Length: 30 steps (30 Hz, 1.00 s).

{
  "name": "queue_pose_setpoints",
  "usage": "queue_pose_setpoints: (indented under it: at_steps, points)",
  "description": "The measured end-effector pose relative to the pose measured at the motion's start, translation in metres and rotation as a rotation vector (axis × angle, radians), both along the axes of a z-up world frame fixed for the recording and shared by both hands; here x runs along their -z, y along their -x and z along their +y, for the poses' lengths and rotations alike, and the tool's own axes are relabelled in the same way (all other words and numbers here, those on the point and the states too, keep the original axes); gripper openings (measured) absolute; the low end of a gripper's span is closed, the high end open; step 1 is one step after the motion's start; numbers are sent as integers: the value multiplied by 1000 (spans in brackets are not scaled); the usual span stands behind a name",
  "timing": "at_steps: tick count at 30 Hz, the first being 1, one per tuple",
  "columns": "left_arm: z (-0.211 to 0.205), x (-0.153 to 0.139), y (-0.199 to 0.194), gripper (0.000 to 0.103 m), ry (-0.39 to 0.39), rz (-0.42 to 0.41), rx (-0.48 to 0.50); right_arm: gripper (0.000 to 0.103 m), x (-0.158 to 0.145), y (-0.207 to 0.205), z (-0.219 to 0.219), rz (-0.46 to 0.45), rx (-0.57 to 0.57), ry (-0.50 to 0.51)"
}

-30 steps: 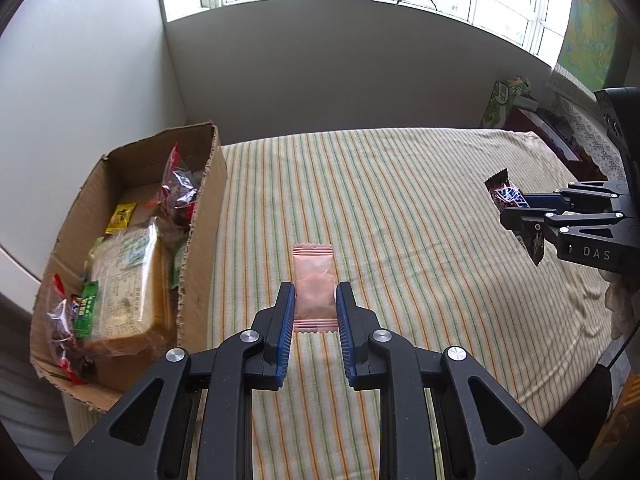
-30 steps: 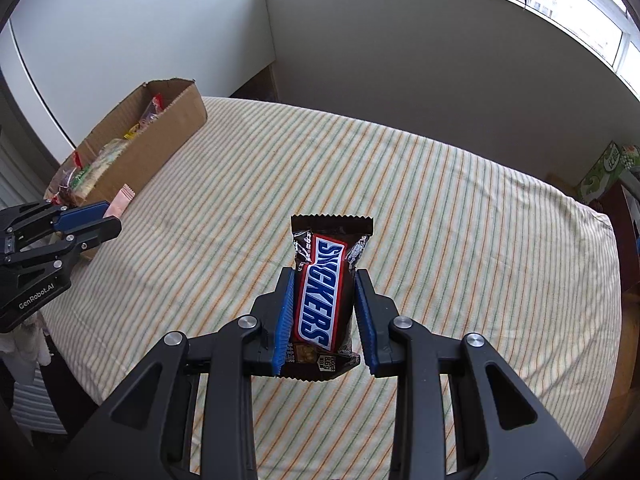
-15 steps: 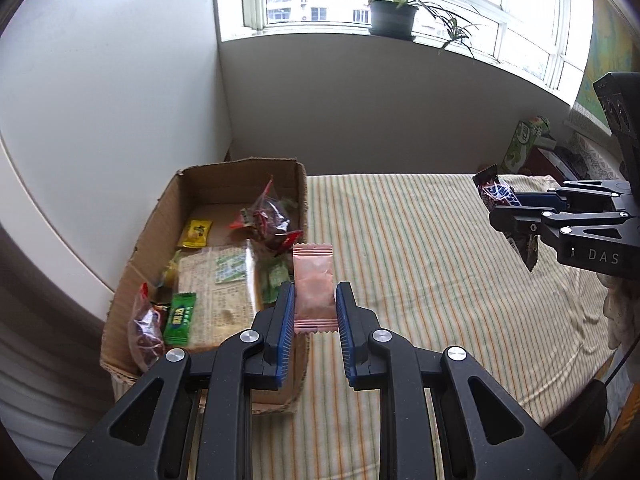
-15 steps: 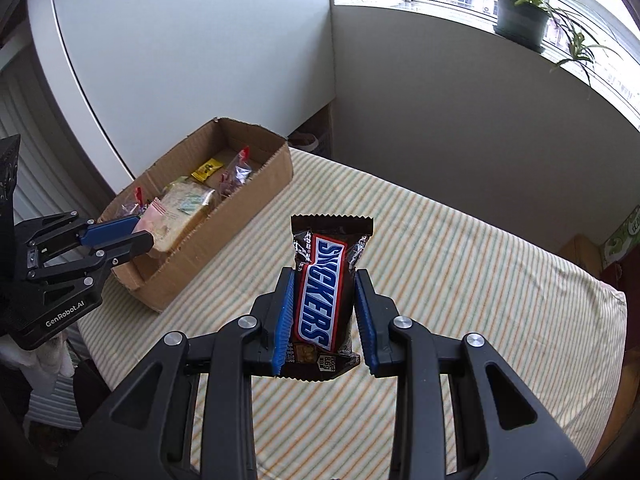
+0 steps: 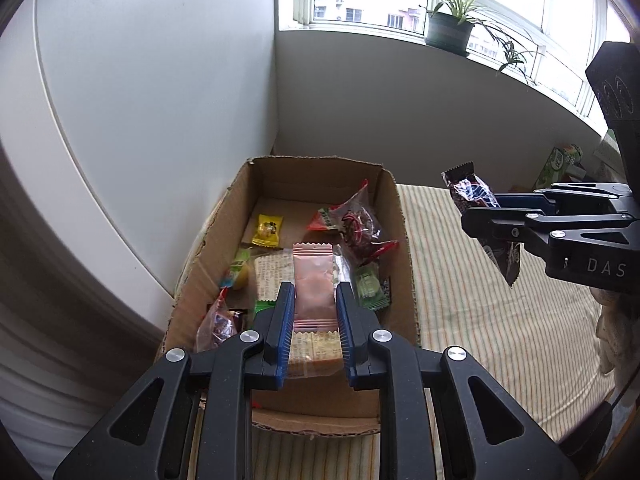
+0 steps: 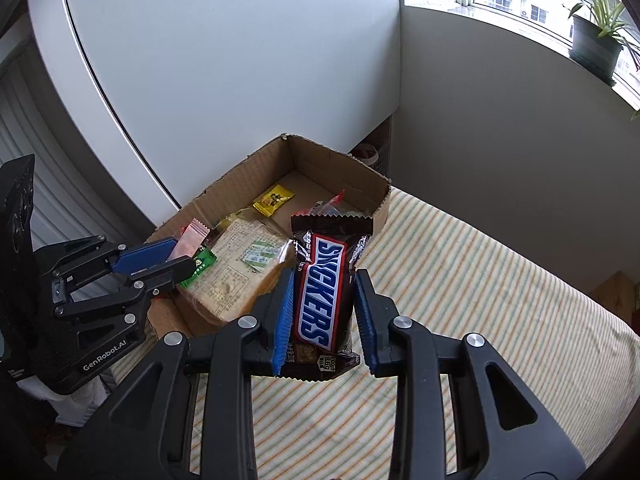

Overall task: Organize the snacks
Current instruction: 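Carry the pink candy and Snickers bar over the box with both tools, then open both tools to drop the pink candy and Snickers bar in the box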

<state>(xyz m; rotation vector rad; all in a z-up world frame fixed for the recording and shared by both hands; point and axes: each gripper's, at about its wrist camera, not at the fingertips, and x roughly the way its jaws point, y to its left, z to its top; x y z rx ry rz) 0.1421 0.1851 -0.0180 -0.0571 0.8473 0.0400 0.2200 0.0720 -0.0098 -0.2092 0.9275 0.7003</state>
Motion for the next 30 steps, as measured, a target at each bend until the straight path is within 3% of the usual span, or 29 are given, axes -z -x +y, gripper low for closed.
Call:
queue_pose_setpoints:
  at_steps: [15,20,23,30]
  points:
    - [16,0,-3,20,-1,1,-34,30,12,-14,36,32,-29,-22]
    - [21,3,-5,20,1,6,-54,31,11,-19,38,30,-20,-23]
    - [22,3,-4,27,0,4,-56,31,11,-20,38,30,-22,-26]
    - [23,1,0,27,-9,1,-64,32,7,-17,33,25,-13,-28]
